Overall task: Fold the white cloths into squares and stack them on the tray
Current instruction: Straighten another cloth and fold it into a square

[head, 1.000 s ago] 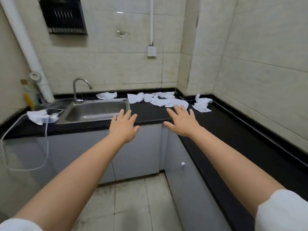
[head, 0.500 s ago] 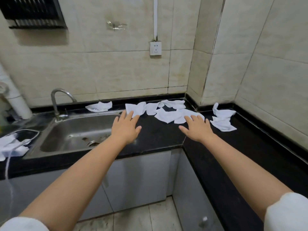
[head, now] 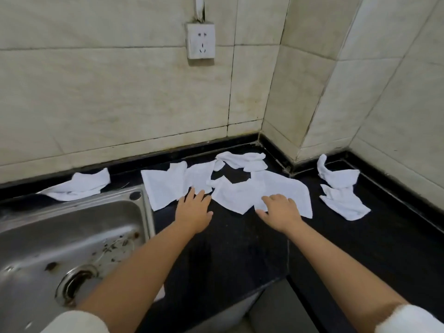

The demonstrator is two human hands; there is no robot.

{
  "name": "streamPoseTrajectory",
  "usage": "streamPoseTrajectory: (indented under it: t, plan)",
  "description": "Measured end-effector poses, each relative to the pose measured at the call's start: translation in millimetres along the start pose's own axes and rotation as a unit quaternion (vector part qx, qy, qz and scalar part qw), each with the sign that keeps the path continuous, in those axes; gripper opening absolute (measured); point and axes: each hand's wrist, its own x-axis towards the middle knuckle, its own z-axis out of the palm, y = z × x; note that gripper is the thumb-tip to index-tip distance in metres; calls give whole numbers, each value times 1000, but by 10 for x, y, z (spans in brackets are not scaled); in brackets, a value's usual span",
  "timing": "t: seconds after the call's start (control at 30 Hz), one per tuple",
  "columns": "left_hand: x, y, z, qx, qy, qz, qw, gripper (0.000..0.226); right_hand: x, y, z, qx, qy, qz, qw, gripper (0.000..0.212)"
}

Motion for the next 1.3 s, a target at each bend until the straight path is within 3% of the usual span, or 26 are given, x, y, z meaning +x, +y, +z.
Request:
streamPoseTrajectory:
  t: [0.17,0.33,0.47,0.6,0.73,0.9,1.1,1.2,1.3]
  plan:
    - [622,-117,378,-33,-65,28,997,53,527,-242,397,19,-38,-21,999,36]
    - [951,-129,664,-66,-85,43,993,50,903,-409,721,17,-66,-11,998,33]
    - [1093,-135,812,-88,-55,54,993,47,1078,-412,876,39,-48,6,998,26]
    - [1262,-87,887,-97,-5,77,992,44,1138,-391,856,129,-8,-44,991,20]
    - [1384,-62,963,-132,67,116,982,15,1054,-266,742,169,-6,-68,983,23]
    - [1368,-64,647,-171,138,202,955,33,864,-40,527,154,48,-60,985,16]
    - [1420,312,-27,-244,207,259,911,42,599,460,50,139,177,52,973,16]
    - [1489,811,-312,-268,235,301,885,42,369,904,-266,117,262,142,947,26]
    - [1461,1476,-560,-295,257,344,854,44,-6,1452,-509,85,301,242,918,25]
